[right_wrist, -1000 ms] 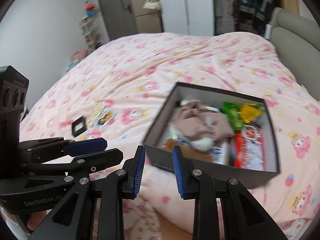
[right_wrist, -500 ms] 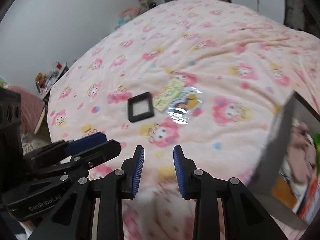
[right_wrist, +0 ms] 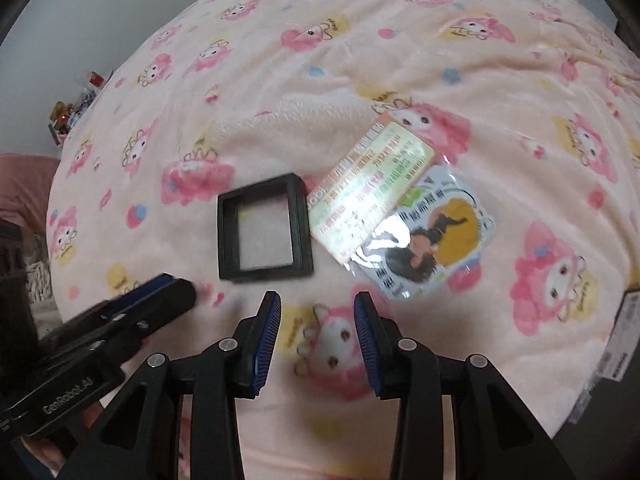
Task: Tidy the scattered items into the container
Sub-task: 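Reach the right gripper to the black square frame and grasp it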
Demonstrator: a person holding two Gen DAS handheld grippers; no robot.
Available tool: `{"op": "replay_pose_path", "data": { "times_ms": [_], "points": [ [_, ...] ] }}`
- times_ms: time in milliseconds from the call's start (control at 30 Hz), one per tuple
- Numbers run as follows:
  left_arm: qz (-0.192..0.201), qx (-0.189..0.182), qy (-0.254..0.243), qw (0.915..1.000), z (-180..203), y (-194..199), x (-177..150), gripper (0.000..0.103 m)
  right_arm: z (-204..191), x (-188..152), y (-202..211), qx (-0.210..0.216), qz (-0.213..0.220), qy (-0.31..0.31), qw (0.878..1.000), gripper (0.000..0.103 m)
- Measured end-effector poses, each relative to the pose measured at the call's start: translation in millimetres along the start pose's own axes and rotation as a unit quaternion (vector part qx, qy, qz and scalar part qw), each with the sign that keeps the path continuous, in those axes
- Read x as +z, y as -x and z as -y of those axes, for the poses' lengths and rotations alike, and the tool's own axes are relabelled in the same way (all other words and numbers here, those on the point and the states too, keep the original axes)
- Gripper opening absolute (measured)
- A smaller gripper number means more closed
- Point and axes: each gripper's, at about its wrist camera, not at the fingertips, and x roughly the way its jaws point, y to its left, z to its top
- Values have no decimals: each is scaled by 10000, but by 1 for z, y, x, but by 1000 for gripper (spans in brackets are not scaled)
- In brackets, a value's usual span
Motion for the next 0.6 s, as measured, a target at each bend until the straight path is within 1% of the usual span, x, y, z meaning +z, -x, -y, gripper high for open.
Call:
{"op": "replay_pose_path", "data": {
  "times_ms": [67,167,200,233,267,300,333,367,467,567,600],
  "points": [
    [14,-161,221,9996,-3,-9,5,36,2,7,-5,-13,50,-19,10000,34],
    [97,-227,496,9985,-9,-23,12,36,5,17,-21,-111,59,-1,9999,34],
    [98,-222,540,9982,-11,-28,14,36,8,20,-31,-54,-36,-26,10000,34],
    [41,-229,571,9981,-12,-34,15,33,10,20,-36,20,-108,-93,9999,34],
    [-69,-235,592,9979,-13,-40,15,29,12,19,-41,180,-162,-169,9996,34],
    [-134,-241,593,9979,-13,-42,14,21,13,16,-45,433,-221,-251,9985,29],
    [-152,-218,529,9982,-11,-42,13,19,12,13,-46,553,-229,-269,9978,26],
    [-136,-193,423,9988,-7,-39,10,19,10,9,-44,622,-205,-228,9976,26],
    [-165,-340,241,9990,6,-24,1,19,11,1,-23,674,-15,-283,9973,26],
    [-207,-559,-49,9982,28,-4,-10,19,12,-15,20,683,372,-256,9966,26],
    [-206,-625,-155,9977,37,2,-14,19,13,-26,41,670,549,-214,9960,26]
  ]
}}
